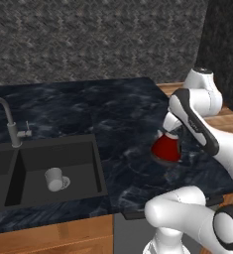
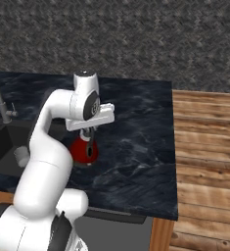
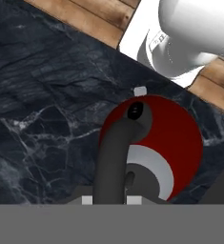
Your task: Place the kettle in the left basin and the glass cup in the right basin of the sink.
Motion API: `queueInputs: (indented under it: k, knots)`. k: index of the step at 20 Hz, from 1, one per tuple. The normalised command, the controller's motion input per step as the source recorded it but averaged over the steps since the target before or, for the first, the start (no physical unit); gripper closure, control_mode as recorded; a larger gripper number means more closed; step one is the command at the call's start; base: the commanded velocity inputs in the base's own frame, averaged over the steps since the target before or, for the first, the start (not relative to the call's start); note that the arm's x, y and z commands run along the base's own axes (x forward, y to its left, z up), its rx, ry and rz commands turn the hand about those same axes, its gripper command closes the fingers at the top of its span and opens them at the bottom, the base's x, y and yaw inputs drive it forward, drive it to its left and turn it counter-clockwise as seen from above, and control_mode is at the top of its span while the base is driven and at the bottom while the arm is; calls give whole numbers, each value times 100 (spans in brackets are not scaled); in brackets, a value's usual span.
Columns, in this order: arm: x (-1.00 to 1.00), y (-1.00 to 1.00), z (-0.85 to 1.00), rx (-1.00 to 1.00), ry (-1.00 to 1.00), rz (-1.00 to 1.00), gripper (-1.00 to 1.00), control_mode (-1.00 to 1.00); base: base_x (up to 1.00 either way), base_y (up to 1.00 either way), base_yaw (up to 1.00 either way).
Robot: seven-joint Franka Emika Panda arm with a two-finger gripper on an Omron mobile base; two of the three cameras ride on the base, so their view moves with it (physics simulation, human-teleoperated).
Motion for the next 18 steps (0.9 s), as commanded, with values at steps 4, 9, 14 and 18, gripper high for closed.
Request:
queueInputs:
  k: [4, 9, 14, 18]
  knots:
    - [-41, 0, 31, -2, 0, -6, 100, -100, 0, 0, 0]
    - [-42, 0, 33, -3, 0, -8, 100, -100, 0, 0, 0]
    - [-50, 0, 22, 0, 0, -5, 100, -100, 0, 0, 0]
    - [-46, 0, 21, -1, 0, -5, 100, -100, 0, 0, 0]
